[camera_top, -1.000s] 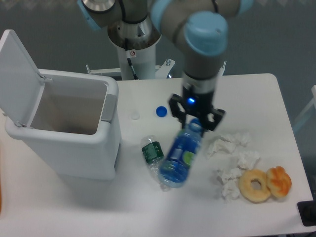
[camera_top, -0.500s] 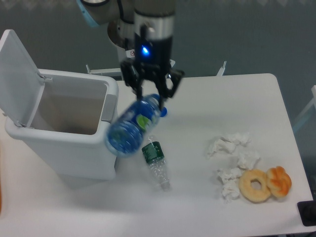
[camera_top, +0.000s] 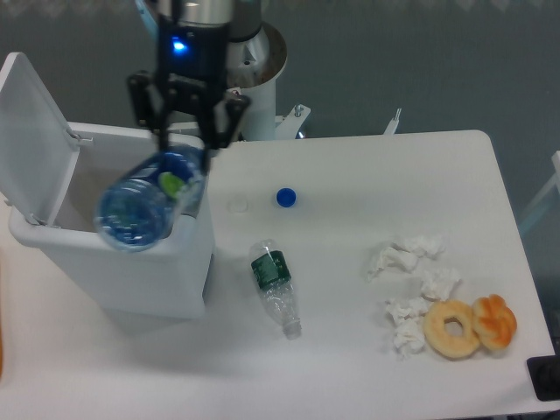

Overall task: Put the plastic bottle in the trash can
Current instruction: 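Lower the bottle into the bin opening and release it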

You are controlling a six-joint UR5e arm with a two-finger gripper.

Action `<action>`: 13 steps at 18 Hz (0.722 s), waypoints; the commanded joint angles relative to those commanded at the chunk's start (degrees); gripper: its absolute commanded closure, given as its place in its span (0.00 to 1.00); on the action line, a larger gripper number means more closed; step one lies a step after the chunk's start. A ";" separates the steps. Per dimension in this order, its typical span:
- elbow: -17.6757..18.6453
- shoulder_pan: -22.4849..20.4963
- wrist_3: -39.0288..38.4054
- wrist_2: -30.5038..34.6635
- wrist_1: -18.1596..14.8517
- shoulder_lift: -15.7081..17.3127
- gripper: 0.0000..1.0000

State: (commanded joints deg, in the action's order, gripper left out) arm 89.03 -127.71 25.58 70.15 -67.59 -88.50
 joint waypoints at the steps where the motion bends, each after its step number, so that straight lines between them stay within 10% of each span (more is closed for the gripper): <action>1: 0.52 0.36 -0.01 -0.62 0.09 0.00 0.59; 13: 5.63 1.50 2.01 -1.06 3.69 -0.27 0.55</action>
State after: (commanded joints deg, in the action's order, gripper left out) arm 94.66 -126.21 27.59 69.08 -63.90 -88.77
